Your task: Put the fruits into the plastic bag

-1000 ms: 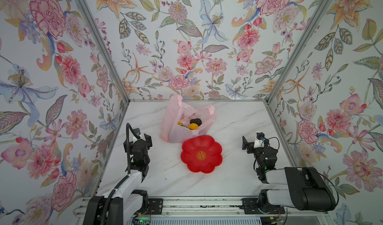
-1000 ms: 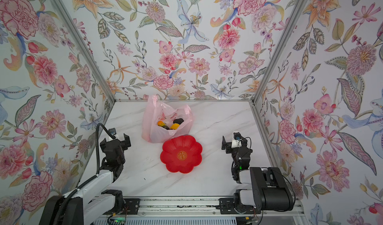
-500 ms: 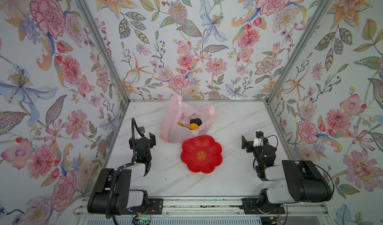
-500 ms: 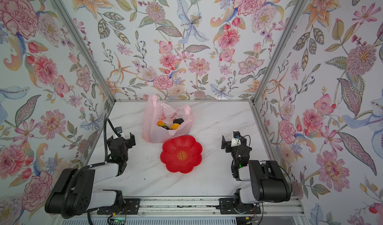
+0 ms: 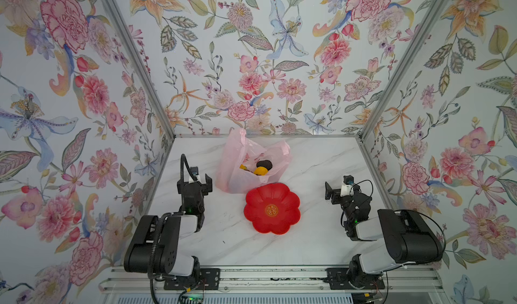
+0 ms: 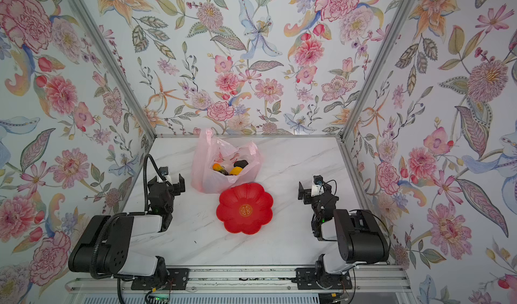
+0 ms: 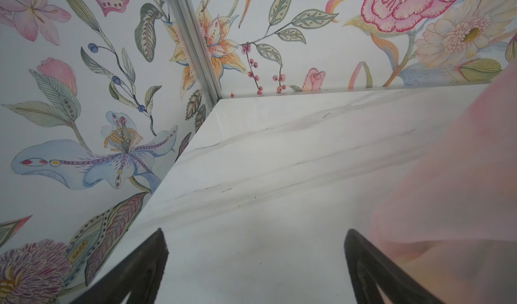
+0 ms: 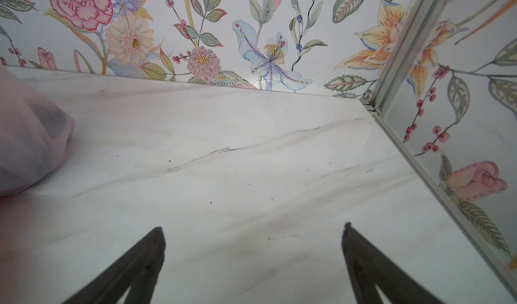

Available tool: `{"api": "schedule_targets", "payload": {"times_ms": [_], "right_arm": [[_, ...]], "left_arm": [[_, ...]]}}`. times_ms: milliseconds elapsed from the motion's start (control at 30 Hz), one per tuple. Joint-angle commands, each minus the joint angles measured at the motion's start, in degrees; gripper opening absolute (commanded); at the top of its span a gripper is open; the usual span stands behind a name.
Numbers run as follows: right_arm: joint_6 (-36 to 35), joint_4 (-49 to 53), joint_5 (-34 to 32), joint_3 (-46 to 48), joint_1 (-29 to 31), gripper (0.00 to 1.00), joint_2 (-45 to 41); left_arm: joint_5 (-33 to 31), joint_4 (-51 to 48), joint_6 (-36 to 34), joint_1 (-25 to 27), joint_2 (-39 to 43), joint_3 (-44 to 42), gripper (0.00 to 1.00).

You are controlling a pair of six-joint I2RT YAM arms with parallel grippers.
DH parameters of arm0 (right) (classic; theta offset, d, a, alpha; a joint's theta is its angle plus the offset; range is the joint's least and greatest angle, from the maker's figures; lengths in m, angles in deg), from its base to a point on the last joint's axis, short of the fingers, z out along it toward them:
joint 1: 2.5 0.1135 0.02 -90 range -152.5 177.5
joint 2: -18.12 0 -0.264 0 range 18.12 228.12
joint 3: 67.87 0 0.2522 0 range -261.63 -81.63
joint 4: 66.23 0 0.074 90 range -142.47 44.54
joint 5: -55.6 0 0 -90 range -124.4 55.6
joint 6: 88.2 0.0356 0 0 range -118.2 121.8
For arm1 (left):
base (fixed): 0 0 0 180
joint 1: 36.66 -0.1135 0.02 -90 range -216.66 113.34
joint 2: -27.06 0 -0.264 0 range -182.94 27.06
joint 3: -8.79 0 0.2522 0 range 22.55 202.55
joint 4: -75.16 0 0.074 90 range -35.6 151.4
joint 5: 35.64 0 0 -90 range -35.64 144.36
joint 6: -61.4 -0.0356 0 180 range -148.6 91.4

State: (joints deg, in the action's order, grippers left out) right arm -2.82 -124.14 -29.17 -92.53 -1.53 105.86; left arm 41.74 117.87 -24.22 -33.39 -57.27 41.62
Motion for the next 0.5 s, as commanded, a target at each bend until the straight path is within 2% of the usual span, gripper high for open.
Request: {"api": "schedule_targets", "payload": {"times_ms": [0, 267, 467], "right_arm": [[0.39, -0.14, 1.08, -0.88, -0.52, 0.99, 0.33], [0.46, 0.02, 1.92, -1.1, -0.86, 0.99, 0.45], [0.47, -4.17, 3.3, 1.22, -1.06, 0.99, 0.44]], "left_arm": [[1.36, 4.33, -1.22, -0.54, -0.79, 0.51, 0.99], [3.95, 10.06, -2.01, -0.6, -0.9, -2.82, 0.99], [6.47, 15.45, -2.69, -0.88, -2.72, -4.96, 0.99]]}}
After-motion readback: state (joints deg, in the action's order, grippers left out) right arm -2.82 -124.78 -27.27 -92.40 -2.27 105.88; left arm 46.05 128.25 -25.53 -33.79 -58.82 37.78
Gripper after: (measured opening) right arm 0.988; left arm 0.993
